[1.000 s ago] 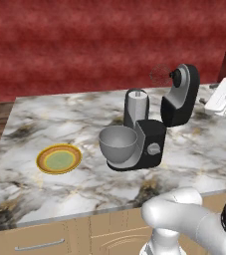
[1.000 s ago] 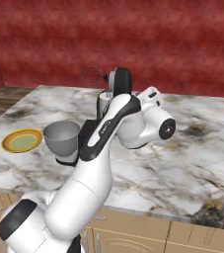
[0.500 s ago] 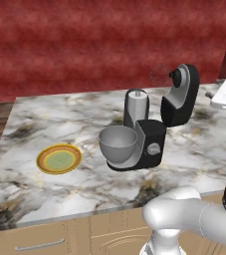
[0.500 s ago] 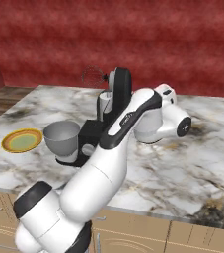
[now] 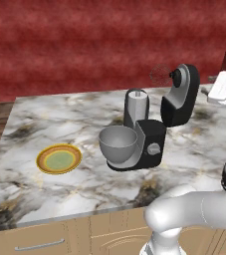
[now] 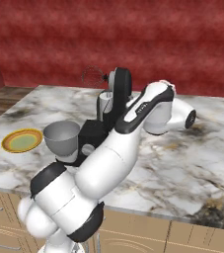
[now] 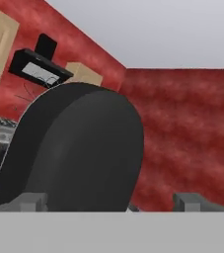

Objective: Add butter and sugar cubes to the stand mixer bowl and then turn on the stand mixer to begin making frosting.

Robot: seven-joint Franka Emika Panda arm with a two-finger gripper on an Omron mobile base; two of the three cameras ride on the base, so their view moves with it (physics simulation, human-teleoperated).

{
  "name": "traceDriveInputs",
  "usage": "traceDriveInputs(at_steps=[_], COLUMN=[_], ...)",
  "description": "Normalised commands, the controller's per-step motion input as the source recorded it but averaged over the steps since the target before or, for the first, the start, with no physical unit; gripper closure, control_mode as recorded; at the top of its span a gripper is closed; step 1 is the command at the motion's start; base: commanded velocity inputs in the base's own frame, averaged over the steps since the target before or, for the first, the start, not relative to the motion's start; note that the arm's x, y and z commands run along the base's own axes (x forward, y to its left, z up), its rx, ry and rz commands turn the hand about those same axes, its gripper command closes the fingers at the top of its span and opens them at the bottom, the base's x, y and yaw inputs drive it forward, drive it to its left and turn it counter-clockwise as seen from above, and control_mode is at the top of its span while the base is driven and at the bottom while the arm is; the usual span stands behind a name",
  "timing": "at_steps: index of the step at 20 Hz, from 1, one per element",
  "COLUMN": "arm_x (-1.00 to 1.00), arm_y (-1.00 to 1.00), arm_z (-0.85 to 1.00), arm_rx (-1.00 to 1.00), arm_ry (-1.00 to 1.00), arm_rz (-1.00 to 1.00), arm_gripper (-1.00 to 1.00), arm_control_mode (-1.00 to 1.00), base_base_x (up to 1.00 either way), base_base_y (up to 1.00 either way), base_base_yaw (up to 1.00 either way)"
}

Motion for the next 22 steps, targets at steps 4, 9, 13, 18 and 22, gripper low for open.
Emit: traceDriveInputs(at_steps=[4,9,13,18,22], arm_x=[0.2,0.0,-0.02,-0.02,-0.03], arm_y=[0.0,0.32,0.84,0.97,1.0], arm_z=[0.0,0.0,0.0,0.0,0.0], arm_rx=[0.01,0.0,0.0,0.0,-0.02], arm_ry=[0.0,0.0,0.0,0.0,0.0], arm_rz=[0.18,0.18,0.18,0.16,0.14], arm_gripper=[-1.0,-1.0,-1.0,-1.0,-1.0], arm_control_mode=[-1.0,-1.0,-1.0,-1.0,-1.0], base_base_x=[0.0,0.0,0.0,0.0,0.0], base_base_y=[0.0,0.0,0.0,0.0,0.0], base_base_yaw=[0.0,0.0,0.0,0.0,0.0])
